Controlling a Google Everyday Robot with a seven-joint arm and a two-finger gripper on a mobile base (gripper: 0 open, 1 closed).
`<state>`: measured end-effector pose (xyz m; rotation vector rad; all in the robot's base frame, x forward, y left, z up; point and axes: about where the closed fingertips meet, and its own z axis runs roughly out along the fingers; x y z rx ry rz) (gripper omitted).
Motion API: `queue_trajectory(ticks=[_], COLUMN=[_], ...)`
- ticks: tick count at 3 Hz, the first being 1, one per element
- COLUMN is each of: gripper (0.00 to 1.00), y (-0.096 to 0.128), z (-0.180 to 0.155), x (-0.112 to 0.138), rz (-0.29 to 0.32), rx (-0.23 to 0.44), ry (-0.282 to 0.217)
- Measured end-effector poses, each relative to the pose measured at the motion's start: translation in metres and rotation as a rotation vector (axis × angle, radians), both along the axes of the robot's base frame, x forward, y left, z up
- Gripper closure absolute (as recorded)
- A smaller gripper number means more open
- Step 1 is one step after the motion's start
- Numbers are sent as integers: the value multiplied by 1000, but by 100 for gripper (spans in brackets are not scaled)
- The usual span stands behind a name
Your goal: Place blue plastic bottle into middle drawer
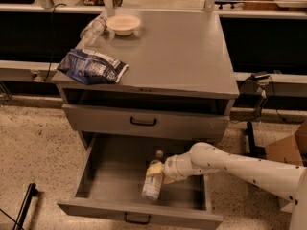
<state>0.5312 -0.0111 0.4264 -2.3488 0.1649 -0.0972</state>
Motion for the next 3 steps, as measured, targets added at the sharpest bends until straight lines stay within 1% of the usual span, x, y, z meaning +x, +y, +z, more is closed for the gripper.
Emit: queue_trajectory(ticks=[1, 2, 3], gripper=[11, 0, 0], y=[2, 3, 3], z=[-1, -1, -1], x=[-1, -1, -2], rz=[3, 5, 5], rx=[1, 2, 2], ry=[2, 3, 3])
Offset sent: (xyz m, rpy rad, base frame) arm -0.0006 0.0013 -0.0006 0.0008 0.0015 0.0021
